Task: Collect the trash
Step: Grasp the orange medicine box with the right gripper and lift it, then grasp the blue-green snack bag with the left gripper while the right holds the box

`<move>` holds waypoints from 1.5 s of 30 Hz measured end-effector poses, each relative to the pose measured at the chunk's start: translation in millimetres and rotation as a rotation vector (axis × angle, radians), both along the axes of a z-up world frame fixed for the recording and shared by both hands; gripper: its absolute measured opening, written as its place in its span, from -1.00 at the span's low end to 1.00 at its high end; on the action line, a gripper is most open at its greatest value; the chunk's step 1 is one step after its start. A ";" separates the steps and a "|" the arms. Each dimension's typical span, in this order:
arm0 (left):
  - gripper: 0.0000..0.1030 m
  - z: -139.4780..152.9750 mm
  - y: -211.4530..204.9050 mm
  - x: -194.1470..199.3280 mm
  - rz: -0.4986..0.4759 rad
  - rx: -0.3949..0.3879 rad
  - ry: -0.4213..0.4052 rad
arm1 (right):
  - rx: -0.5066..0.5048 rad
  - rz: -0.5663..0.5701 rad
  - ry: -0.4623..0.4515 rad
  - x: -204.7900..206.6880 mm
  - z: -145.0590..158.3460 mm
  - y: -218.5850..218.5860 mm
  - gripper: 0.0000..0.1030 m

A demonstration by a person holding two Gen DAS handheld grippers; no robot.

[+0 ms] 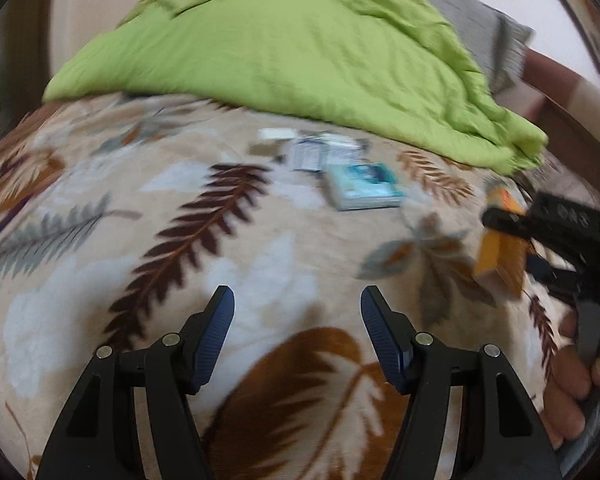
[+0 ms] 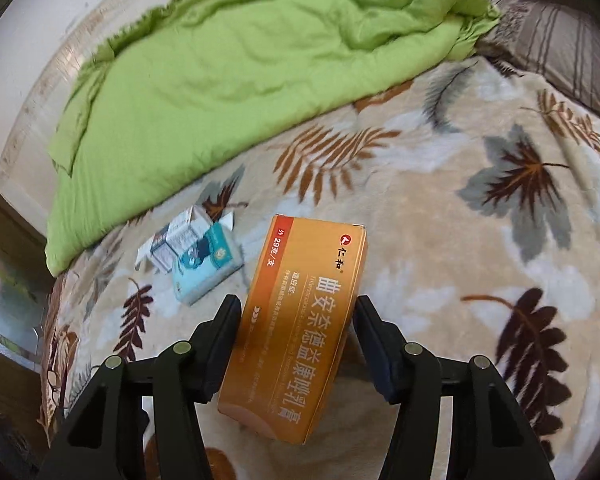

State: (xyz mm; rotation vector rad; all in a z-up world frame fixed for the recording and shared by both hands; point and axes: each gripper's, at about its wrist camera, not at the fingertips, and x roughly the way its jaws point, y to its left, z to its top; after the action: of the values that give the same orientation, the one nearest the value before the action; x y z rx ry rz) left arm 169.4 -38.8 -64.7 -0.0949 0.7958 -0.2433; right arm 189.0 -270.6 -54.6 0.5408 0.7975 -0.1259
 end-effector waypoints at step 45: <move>0.41 -9.1 -131.2 134.2 -0.661 0.219 0.112 | -0.011 -0.280 -0.061 1.7 8.3 -75.0 0.20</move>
State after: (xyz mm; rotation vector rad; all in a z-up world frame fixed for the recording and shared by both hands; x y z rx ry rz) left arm 303.6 -169.9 -73.8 0.3717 0.9437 -0.7770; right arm 190.7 -345.6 -46.3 0.6414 0.6578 -0.3699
